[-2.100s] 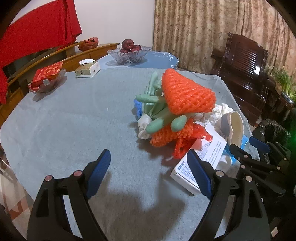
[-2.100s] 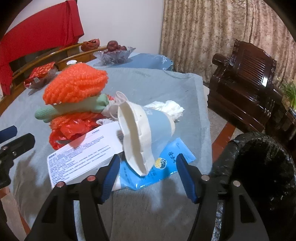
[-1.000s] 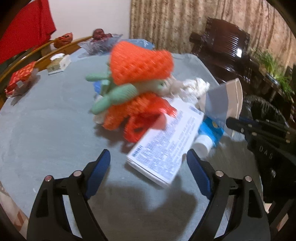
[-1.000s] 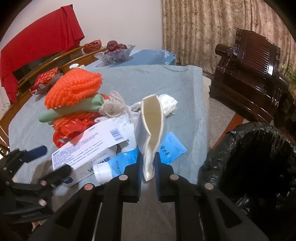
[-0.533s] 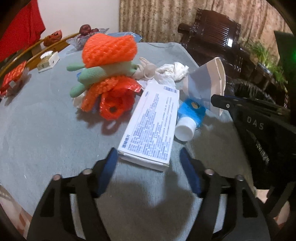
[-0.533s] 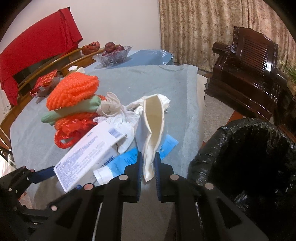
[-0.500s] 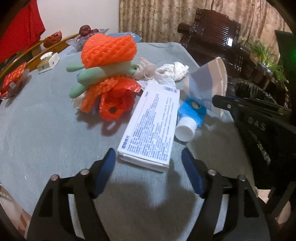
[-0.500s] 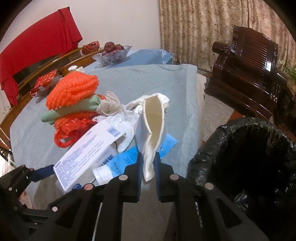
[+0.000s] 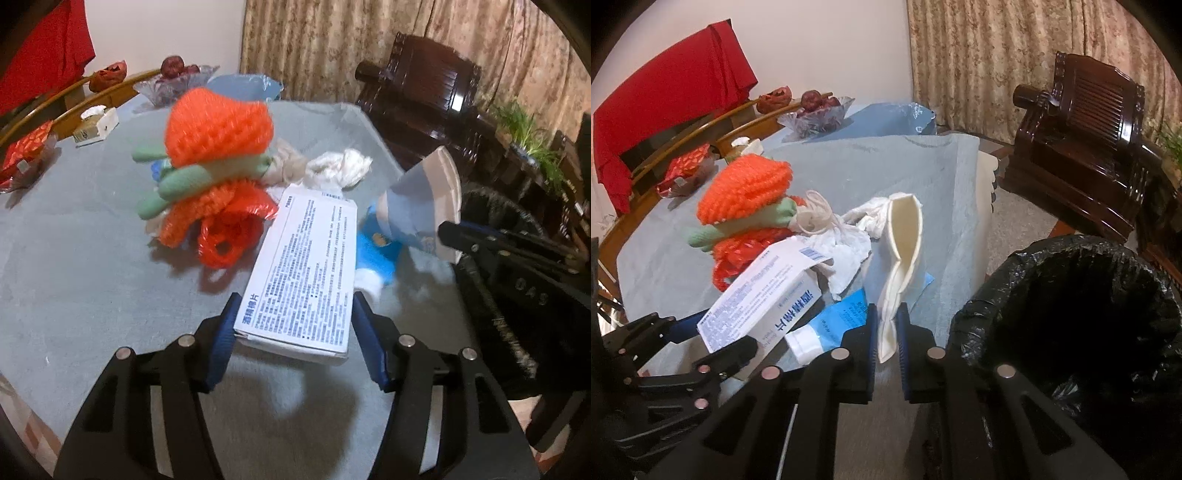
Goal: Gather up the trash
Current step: 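Carry cup and box over the bin and open both tools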
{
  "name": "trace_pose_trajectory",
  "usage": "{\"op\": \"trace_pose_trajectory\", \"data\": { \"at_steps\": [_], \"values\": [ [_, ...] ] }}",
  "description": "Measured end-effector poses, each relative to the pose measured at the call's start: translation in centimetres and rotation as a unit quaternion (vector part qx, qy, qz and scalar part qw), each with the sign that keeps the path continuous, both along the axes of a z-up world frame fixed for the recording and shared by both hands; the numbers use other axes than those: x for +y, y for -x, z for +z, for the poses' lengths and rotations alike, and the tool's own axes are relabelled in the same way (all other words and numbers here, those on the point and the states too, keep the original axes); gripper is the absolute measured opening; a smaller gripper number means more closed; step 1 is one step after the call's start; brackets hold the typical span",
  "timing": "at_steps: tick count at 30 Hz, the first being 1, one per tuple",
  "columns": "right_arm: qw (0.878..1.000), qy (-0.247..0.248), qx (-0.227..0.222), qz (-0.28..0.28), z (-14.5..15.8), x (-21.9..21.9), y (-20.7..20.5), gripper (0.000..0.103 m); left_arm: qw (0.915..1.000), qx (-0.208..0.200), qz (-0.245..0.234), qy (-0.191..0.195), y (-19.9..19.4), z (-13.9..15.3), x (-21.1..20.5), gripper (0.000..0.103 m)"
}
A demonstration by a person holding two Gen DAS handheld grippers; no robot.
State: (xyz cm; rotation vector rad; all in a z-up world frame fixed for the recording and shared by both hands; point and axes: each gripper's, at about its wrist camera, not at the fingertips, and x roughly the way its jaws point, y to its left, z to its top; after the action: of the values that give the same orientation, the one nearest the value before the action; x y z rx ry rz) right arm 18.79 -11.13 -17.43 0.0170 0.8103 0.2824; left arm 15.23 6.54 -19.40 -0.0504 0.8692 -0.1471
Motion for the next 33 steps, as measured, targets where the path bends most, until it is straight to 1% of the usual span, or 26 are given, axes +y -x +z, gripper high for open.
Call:
{"op": "trace_pose_trajectory", "data": {
  "at_steps": [5, 8, 10, 14, 18, 21, 25, 31, 33],
  "values": [
    [1.0, -0.007, -0.009, 0.004, 1.3, -0.5, 1.2, 0.009, 0.9999, -0.011, 0.006, -0.005, 1.0, 1.5, -0.3, 0.057],
    [1.0, -0.012, -0.02, 0.006, 2.4, -1.0, 2.2, 0.009, 0.9997, -0.021, 0.01, -0.001, 1.5, 2.8, -0.3, 0.057],
    [0.999, -0.015, -0.028, 0.004, 3.2, -1.5, 2.9, 0.009, 0.9995, -0.031, 0.006, 0.009, 1.8, 3.9, -0.6, 0.057],
    [0.999, -0.021, -0.047, -0.015, 5.1, -3.9, 4.4, 0.009, 0.9986, -0.048, -0.017, 0.014, 2.3, 5.7, -2.6, 0.057],
    [0.997, -0.016, -0.055, -0.043, 6.0, -7.0, 5.7, 0.009, 0.997, -0.054, -0.05, 0.024, 2.1, 6.6, -5.8, 0.056],
    [0.996, -0.008, -0.054, -0.069, 6.1, -9.7, 6.6, 0.009, 0.9951, -0.058, -0.075, 0.028, 1.6, 6.8, -8.4, 0.056],
    [0.993, 0.004, -0.038, -0.109, 5.2, -13.4, 7.6, 0.009, 0.991, -0.062, -0.114, 0.03, 0.7, 6.8, -12.6, 0.055],
    [0.988, 0.018, -0.015, -0.152, 3.3, -17.3, 8.5, 0.009, 0.9845, -0.051, -0.164, 0.035, -0.5, 5.7, -18.2, 0.055],
    [0.987, 0.02, -0.004, -0.161, 2.6, -18.3, 8.7, 0.012, 0.9826, -0.044, -0.177, 0.034, -0.8, 5.0, -19.7, 0.055]
  ]
}}
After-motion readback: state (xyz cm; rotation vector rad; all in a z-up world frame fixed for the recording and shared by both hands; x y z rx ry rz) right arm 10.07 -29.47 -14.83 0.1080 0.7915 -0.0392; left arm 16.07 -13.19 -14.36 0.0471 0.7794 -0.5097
